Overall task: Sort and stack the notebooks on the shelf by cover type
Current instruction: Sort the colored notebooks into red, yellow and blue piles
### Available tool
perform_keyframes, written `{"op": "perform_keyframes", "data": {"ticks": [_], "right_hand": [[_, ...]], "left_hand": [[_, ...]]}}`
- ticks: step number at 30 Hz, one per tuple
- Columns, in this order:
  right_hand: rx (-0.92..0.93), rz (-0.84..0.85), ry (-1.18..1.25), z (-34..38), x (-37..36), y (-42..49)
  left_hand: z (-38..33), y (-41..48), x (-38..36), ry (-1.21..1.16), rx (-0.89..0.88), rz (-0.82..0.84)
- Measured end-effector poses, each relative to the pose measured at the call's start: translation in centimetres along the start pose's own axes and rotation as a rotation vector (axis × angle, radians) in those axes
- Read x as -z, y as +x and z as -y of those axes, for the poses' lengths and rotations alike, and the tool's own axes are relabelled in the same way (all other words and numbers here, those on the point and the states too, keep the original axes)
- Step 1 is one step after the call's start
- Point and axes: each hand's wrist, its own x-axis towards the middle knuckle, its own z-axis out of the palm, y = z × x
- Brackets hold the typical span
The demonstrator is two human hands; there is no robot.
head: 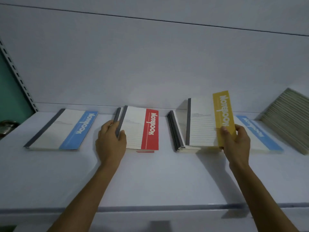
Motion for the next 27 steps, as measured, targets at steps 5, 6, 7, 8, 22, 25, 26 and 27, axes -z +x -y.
{"op": "perform_keyframes", "data": {"ticks": [5, 6, 7, 8, 22, 25, 26, 27], "right_hand": [[0.057, 0.090, -0.237, -2.1, -0.4, 1.4], [0.032, 0.133, -0.275, -2.3, -0.6, 1.4], [0.003, 0.176, -0.302, -2.6, -1.0, 1.4], [-0.009, 0.206, -0.337, -2.7, -1.3, 1.3], [0.081, 0.255, -0.584, -2.9, -2.0, 0.8], [0.093, 0.286, -0.667, -2.9, -2.2, 0.7], [0.092, 0.294, -0.679, -2.9, -2.2, 0.7], [0.090, 0.299, -0.685, -2.8, -2.2, 0.7]], "left_hand": [[0.8, 0.3, -0.1, -0.091, 0.065, 0.012], [0.9, 0.2, -0.1, -0.095, 0.055, 0.012], [0.9, 0.2, -0.1, -0.096, 0.048, 0.011], [1.0, 0.2, -0.2, -0.098, 0.044, 0.010], [1.7, 0.5, -0.5, -0.139, 0.067, -0.003], [1.8, 0.6, -0.5, -0.136, 0.067, 0.021], [1.8, 0.6, -0.5, -0.142, 0.069, 0.033], [1.8, 0.6, -0.5, -0.159, 0.079, 0.043]]}}
